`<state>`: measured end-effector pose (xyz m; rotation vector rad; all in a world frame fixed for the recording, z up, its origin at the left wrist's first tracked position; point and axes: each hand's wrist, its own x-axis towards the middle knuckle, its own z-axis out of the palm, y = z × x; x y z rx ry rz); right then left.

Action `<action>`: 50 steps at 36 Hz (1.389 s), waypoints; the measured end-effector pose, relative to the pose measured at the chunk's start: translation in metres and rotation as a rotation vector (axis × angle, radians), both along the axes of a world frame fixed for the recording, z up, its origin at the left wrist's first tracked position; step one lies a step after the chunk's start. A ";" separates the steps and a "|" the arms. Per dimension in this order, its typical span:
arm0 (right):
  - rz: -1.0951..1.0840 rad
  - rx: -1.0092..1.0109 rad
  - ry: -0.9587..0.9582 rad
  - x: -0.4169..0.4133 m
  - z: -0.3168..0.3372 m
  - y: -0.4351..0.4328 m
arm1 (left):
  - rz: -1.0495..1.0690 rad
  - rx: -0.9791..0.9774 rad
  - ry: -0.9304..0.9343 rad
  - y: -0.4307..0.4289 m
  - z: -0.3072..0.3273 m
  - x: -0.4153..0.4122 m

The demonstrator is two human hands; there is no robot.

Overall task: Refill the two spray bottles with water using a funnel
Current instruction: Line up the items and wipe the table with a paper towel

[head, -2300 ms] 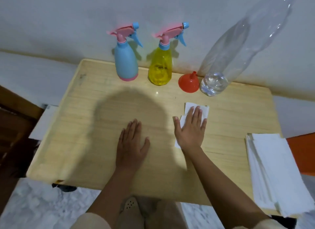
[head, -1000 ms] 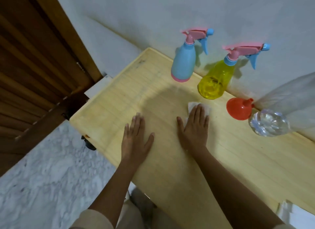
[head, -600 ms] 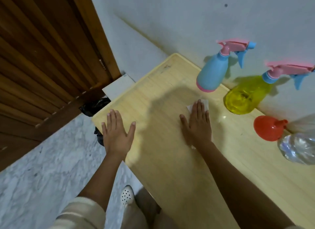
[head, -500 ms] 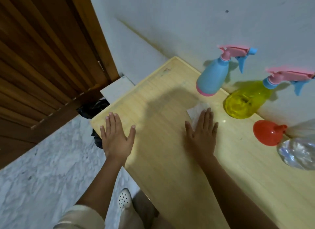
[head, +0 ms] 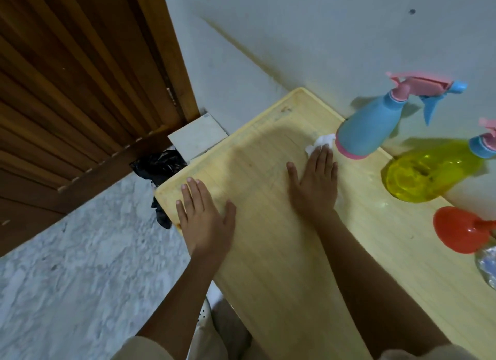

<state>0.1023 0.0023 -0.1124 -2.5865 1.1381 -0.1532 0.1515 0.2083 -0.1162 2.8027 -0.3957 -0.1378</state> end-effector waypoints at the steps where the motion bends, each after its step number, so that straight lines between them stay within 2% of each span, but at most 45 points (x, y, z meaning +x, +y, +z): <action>1: 0.012 -0.004 0.001 0.005 0.000 -0.004 | -0.004 0.002 -0.010 0.000 0.000 0.000; 16: 0.406 -0.005 0.081 0.047 0.002 -0.007 | -0.072 0.026 -0.044 0.002 -0.005 0.007; 25: 0.589 -0.008 0.100 0.043 0.003 0.005 | -0.106 0.042 -0.088 0.005 -0.005 0.010; 35: 0.693 -0.042 0.101 0.031 -0.001 0.020 | -0.120 0.028 -0.122 0.007 -0.010 0.009; 50: 0.763 -0.050 0.067 0.013 -0.002 0.041 | -0.143 0.004 -0.055 0.014 -0.006 0.012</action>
